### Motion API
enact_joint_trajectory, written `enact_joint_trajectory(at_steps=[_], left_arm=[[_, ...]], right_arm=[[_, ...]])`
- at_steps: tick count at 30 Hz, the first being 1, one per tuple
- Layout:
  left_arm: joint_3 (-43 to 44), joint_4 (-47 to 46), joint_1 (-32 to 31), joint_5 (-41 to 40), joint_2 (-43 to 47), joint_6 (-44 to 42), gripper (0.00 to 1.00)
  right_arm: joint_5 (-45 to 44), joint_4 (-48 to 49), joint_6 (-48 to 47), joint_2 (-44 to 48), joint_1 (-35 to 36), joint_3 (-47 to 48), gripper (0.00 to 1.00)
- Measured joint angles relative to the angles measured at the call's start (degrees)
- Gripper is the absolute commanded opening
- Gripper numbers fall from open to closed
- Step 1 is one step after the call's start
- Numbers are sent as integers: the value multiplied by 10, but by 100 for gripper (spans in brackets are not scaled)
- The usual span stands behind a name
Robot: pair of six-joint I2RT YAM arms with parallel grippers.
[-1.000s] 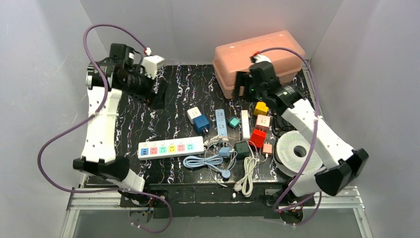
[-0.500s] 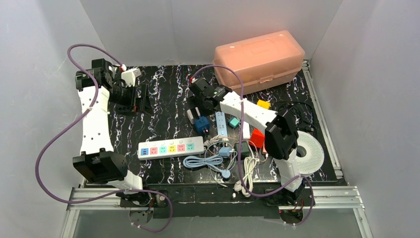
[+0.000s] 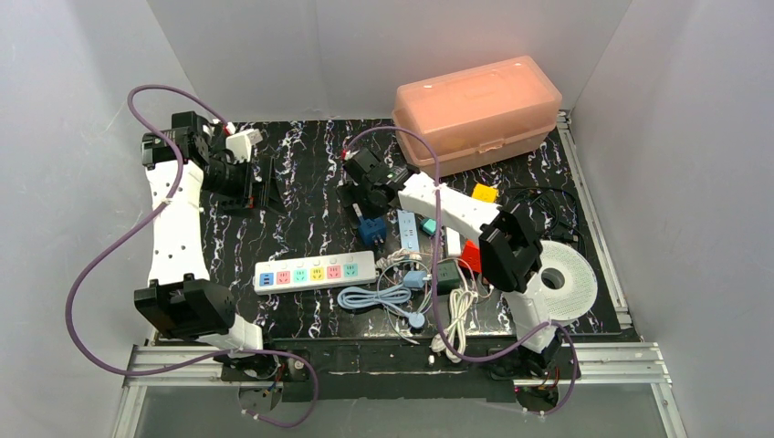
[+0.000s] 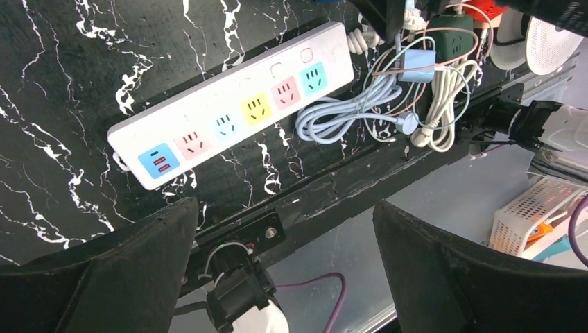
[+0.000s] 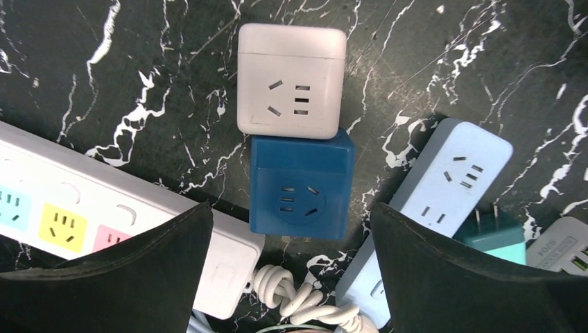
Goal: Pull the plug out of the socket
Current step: Pick up the socket from the center of the board.
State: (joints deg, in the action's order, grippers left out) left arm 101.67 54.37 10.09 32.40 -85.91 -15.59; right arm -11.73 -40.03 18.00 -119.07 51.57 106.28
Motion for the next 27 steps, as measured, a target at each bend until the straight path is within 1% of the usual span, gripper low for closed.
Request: enact_joint_trajectory(at_steps=[11,13,14,16,17,19,20,21,22,27], left_arm=[[-1,0,0,2,10,5,98],[-1,0,0,2,11,5,98],[-1,0,0,2,11,5,98],[-1,0,0,1,11,6,98],[-1,0,0,1,11,8,98],[-2,-1,0,2,11,12,98],[-3,0,0,3,11,13,98],[-5,-1,0,6,11,16,98],[-7,-1,0,9,11,18,98],[-20,-3,0,21,15,28,98]], right_arm=[[10,3,0,-68,0,0,92],[14,5,0,-78,0,2,89],[16,7,0,-84,0,3,85],[19,8,-1,-92,0,4,71],[19,9,-3,-93,0,3,60],[19,15,-3,-92,0,-1,31],[20,21,-1,-92,0,-3,19],[19,27,-4,-91,0,-7,12],[18,33,-4,-88,1,-12,10],[12,52,-6,-75,3,-33,10]])
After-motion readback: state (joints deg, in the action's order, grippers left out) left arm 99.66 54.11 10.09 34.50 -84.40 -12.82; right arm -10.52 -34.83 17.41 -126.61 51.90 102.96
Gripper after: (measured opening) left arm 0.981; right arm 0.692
